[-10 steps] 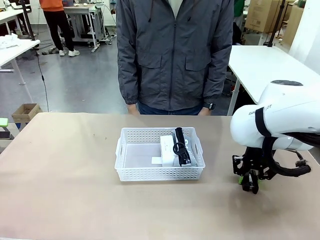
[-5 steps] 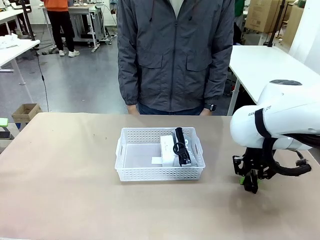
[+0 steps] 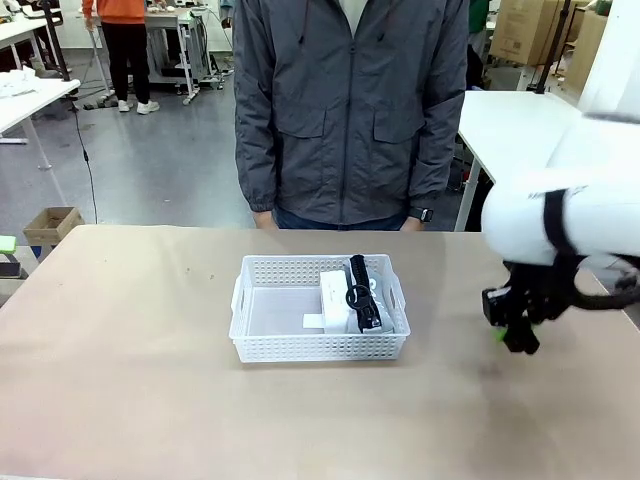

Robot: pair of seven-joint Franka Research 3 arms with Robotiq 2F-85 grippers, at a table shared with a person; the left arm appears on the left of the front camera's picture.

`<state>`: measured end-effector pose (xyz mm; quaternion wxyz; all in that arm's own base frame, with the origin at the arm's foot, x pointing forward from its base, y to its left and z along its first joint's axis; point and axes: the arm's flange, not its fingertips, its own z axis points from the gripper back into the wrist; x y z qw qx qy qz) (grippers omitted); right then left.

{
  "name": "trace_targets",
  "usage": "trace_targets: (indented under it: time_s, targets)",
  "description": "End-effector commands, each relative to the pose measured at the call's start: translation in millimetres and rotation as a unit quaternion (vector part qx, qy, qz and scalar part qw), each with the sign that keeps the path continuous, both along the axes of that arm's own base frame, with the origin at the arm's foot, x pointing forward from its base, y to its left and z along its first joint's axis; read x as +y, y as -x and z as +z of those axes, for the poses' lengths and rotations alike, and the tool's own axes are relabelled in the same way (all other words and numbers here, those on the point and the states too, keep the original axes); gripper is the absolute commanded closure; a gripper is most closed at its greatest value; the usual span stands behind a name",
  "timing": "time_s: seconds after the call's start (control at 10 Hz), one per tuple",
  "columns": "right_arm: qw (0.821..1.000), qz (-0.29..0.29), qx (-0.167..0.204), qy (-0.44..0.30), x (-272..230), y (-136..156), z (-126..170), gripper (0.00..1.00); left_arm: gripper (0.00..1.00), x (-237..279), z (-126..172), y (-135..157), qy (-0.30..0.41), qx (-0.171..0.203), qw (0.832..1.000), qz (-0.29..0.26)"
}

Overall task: Efficiently arrange items inside the basket to fit them all.
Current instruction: Pick up the Stapler and place it inside the Organizing basket.

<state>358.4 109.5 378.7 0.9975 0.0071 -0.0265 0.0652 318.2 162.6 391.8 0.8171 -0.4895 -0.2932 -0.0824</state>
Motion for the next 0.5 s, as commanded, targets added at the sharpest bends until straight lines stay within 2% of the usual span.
trace_targets:
  time_s: [0.0,0.1,0.2,0.3,0.4]
  targets:
    - [0.976,0.197,-0.020,-0.086,-16.5,65.7,31.1,1.00,0.00,-0.1,3.1,2.0,0.006,0.006,1.000,-0.001]
    - [0.947,0.292,-0.019,-0.134,-22.7,74.3,36.3,1.00,0.00,-0.1,3.1,2.0,0.006,0.006,1.000,-0.001]
    - [0.911,0.373,-0.032,-0.171,-28.8,78.7,36.2,1.00,0.00,-0.1,3.1,2.0,0.006,0.006,1.000,-0.001]
    - [0.911,0.356,-0.072,-0.194,-31.0,76.3,31.6,1.00,0.00,-0.1,3.1,2.0,0.006,0.006,1.000,-0.001]
    - [0.914,0.340,-0.094,-0.198,-29.2,73.6,26.5,1.00,0.00,-0.1,3.1,2.0,0.006,0.006,1.000,-0.001]
